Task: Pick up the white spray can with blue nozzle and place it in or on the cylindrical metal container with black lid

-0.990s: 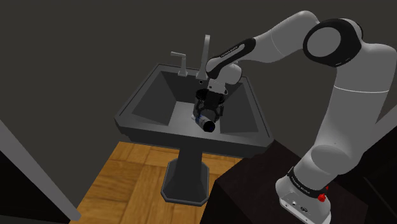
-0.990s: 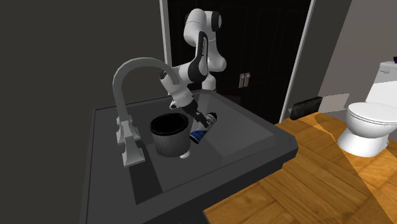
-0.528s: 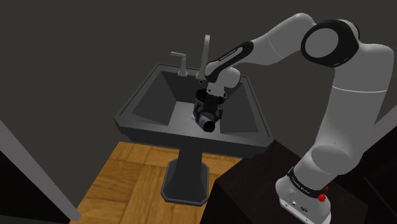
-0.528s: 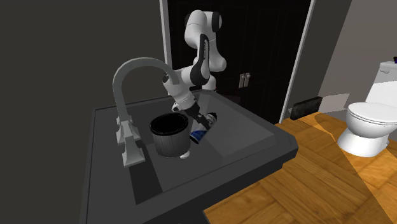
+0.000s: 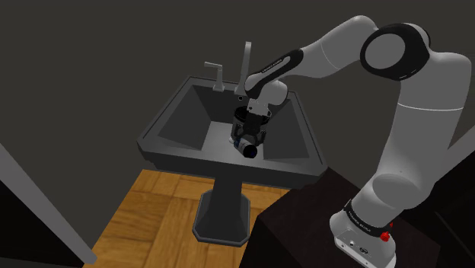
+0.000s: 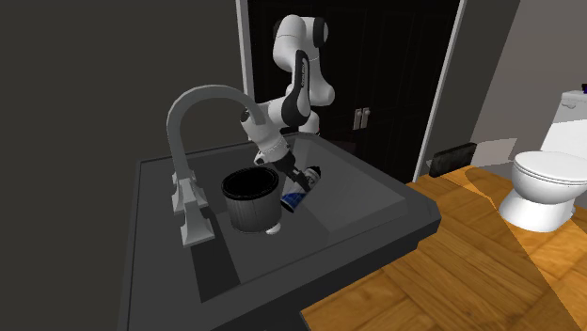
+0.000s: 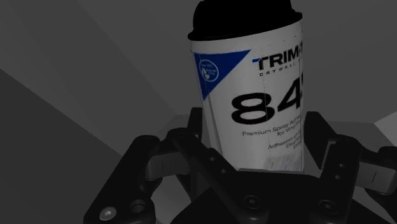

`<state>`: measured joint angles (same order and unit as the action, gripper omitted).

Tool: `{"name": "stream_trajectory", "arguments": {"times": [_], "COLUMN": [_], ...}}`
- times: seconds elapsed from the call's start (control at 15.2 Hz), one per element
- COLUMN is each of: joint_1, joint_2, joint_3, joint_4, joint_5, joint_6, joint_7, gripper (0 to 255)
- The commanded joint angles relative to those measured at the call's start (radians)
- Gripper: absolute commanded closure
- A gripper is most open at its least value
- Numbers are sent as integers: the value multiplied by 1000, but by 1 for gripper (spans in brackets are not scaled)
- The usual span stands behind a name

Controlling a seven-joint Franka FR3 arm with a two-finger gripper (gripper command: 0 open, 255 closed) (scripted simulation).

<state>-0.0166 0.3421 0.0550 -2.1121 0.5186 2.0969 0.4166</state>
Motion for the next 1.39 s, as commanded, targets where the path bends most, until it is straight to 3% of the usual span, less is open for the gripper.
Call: {"name": "stream_trajectory", "arguments": {"times": [0.0, 0.26, 1.32], "joint_1": [0, 0, -5], "joint_2": [0, 0, -145], "joint_3": [0, 0, -9], "joint_4": [0, -1, 33], "joint_5": [0, 0, -36], "joint_6": [0, 0, -163], "joint_7": [0, 0, 80], "gripper": [255, 255, 255]}}
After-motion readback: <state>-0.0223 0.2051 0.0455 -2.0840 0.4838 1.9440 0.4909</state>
